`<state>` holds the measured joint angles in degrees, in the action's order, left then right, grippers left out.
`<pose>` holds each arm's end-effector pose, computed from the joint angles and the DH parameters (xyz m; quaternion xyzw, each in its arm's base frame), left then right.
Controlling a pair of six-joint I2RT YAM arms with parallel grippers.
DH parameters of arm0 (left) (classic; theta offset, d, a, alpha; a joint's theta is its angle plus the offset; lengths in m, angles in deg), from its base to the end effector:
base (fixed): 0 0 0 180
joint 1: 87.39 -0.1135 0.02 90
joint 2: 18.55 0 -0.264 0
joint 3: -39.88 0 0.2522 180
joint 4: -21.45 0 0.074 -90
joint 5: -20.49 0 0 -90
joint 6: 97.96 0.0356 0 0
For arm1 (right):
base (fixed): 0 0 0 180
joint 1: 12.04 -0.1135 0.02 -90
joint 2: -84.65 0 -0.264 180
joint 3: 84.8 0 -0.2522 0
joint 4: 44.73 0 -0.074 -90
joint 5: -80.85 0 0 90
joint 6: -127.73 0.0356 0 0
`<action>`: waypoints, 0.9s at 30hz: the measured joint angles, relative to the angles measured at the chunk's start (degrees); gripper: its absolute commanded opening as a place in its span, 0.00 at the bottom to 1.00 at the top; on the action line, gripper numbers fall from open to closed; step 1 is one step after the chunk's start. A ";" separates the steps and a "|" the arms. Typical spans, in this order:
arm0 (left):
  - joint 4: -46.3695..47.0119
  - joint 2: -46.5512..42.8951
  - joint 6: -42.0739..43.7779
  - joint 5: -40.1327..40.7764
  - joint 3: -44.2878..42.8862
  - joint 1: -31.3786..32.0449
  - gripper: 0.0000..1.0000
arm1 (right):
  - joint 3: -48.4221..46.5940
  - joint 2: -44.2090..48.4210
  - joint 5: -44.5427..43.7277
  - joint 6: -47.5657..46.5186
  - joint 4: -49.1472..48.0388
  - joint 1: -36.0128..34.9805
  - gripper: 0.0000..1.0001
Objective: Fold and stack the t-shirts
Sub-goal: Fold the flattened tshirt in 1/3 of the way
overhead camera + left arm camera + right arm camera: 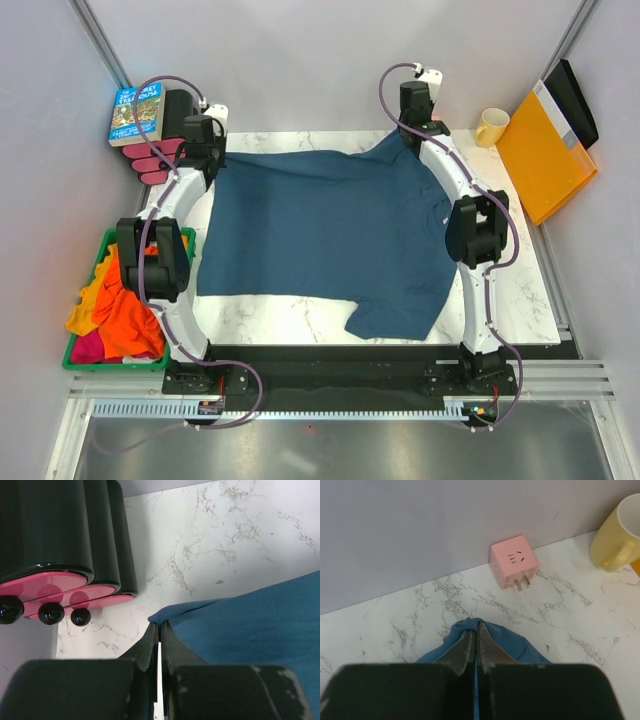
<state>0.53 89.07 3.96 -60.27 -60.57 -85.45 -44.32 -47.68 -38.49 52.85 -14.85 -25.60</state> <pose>0.4464 -0.0094 0.2822 0.0620 0.8535 0.1134 0.5047 0.5338 0.1108 0.2997 0.1513 0.8033 -0.0715 0.5716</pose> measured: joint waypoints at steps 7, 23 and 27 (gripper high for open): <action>0.22 -0.09 -0.02 0.33 -0.15 -0.44 0.02 | 4.79 3.23 -0.68 1.79 0.35 -0.11 0.00; -0.39 -5.70 -0.07 1.09 6.62 -1.49 0.02 | 30.12 24.22 -2.54 5.44 -4.35 -0.20 0.00; -0.15 -7.67 -0.04 1.14 9.40 -1.51 0.02 | 36.92 28.94 -3.15 6.16 -5.09 -0.22 0.00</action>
<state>0.38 81.39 3.92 -59.14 -51.17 -86.96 -7.40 -18.75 -41.64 59.01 -19.95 -25.82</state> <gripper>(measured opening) 0.026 0.010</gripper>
